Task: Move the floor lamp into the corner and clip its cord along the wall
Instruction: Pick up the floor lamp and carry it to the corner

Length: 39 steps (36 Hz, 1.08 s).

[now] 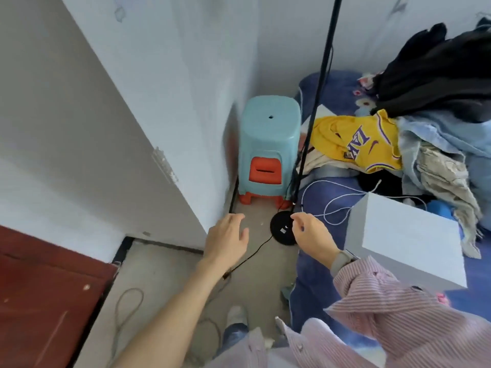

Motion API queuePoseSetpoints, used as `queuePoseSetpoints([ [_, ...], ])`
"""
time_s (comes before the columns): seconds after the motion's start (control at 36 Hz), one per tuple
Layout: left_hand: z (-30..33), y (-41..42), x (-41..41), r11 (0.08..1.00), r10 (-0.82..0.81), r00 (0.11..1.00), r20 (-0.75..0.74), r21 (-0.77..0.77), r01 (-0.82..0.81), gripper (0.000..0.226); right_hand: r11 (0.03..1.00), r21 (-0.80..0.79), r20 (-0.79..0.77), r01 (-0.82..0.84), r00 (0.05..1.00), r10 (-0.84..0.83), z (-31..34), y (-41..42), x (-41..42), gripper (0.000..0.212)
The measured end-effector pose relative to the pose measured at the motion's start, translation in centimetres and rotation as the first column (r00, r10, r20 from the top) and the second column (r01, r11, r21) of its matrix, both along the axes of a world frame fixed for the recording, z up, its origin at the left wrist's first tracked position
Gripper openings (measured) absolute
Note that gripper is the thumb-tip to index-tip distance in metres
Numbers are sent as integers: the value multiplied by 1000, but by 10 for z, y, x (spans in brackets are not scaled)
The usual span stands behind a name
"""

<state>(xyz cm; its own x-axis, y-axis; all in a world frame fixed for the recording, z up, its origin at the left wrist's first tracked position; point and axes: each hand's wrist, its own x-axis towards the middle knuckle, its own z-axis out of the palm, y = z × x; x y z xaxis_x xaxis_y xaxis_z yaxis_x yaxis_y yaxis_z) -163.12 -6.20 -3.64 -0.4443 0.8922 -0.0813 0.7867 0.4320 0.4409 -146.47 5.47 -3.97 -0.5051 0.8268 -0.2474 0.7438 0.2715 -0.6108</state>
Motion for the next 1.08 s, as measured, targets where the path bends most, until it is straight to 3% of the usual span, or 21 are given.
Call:
queuePoseSetpoints([
  [0.25, 5, 110, -54, 973, -225, 973, 59, 66, 221, 37, 959, 50, -106, 280, 956, -274, -2, 54, -15, 28],
  [0.5, -53, 230, -52, 963, -251, 935, 250, 159, 216, 35, 899, -39, -194, 436, 879, -435, -72, 132, -38, 30],
  [0.72, -113, 333, -47, 971, -201, 919, 338, 190, 143, 40, 897, -34, -246, 441, 866, -435, -150, 218, -53, 32],
  [0.92, -168, 397, -41, 957, -267, 894, 360, 210, 201, 54, 927, -70, -244, 369, 895, -375, -226, 272, -69, 53],
  [1.08, -201, 418, -39, 927, -291, 919, 268, 315, 202, 22, 944, -147, -323, 297, 888, -329, -265, 295, -86, 57],
])
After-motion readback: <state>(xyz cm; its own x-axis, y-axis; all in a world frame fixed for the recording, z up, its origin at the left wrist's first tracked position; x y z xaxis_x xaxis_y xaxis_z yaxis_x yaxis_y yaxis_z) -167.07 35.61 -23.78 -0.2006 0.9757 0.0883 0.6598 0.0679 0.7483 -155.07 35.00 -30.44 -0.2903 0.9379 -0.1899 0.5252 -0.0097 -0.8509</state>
